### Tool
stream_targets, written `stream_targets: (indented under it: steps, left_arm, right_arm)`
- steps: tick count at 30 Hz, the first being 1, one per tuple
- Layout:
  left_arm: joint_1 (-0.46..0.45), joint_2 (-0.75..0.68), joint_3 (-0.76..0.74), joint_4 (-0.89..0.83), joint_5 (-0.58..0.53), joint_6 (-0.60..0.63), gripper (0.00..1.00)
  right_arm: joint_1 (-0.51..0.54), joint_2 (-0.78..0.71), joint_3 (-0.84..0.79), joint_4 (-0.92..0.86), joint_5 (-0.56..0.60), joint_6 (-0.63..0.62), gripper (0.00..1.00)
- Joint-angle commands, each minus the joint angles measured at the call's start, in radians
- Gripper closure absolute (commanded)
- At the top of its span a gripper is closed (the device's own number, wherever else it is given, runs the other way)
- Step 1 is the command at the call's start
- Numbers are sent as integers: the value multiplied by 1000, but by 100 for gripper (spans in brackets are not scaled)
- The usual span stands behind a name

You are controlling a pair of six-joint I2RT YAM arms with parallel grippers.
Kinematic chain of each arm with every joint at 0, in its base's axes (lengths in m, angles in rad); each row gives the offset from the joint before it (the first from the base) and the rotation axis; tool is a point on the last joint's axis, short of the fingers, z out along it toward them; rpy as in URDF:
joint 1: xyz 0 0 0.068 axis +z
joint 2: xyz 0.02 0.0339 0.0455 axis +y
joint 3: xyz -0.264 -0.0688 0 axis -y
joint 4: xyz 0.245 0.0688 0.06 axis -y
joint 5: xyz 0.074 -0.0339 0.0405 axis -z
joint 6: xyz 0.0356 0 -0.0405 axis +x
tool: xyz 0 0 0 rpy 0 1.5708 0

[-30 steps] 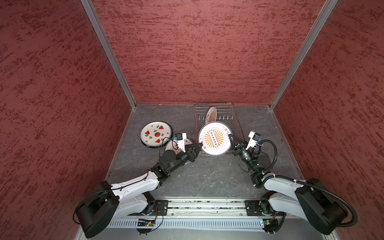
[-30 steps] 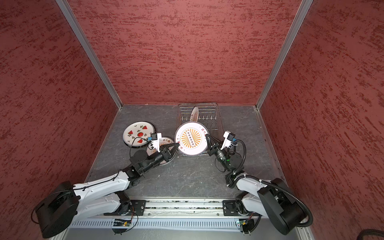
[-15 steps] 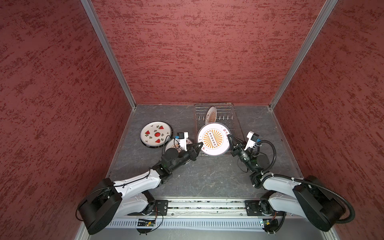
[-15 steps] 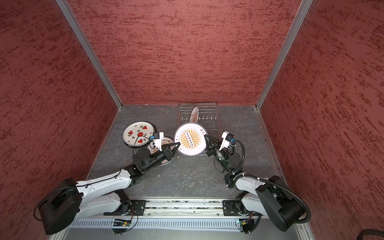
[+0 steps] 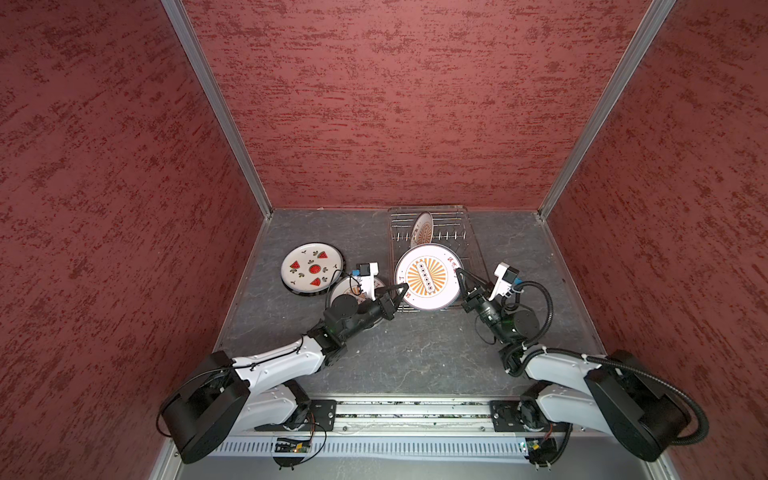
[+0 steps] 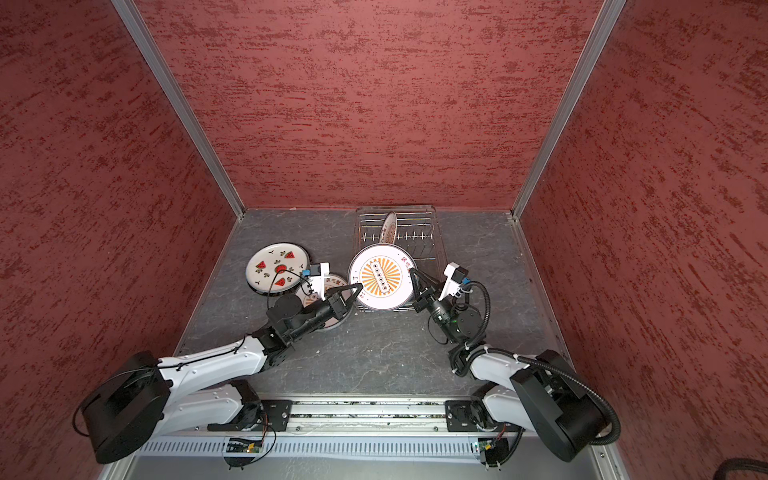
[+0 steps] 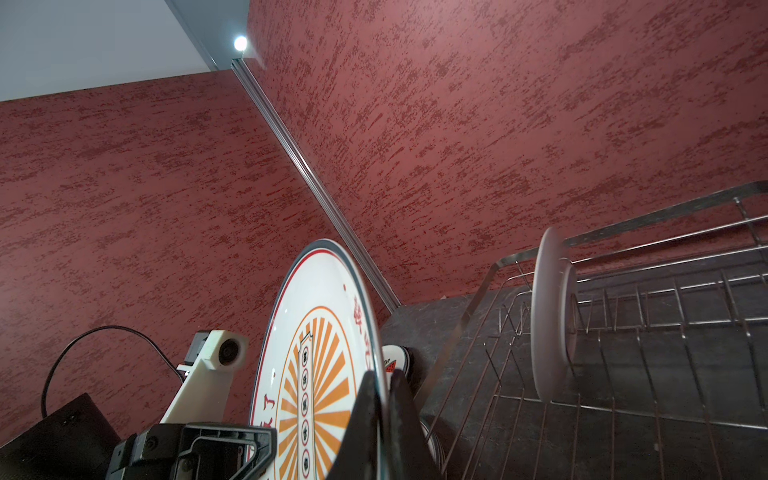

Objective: Unload the plates from the dish rack
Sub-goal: 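Carry the sunburst plate toward the left gripper, which waits open near the stack, then close the left gripper on the plate rim while the right gripper releases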

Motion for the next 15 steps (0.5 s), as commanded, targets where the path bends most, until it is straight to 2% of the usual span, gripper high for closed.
stream_targets:
  steps: [1, 5, 10, 15]
  left_arm:
    - [1, 18, 17, 28, 27, 23, 100]
    - [6, 21, 0, 68, 17, 6, 100]
    - [23, 20, -34, 138, 16, -31, 100]
    - [51, -8, -75, 167, -5, -66, 100]
  right_arm:
    - [10, 8, 20, 75, -7, -1, 100]
    - [10, 5, 17, 74, -40, -13, 98]
    - [10, 3, 22, 63, -67, -16, 80]
    - [10, 14, 56, 8, -81, -19, 57]
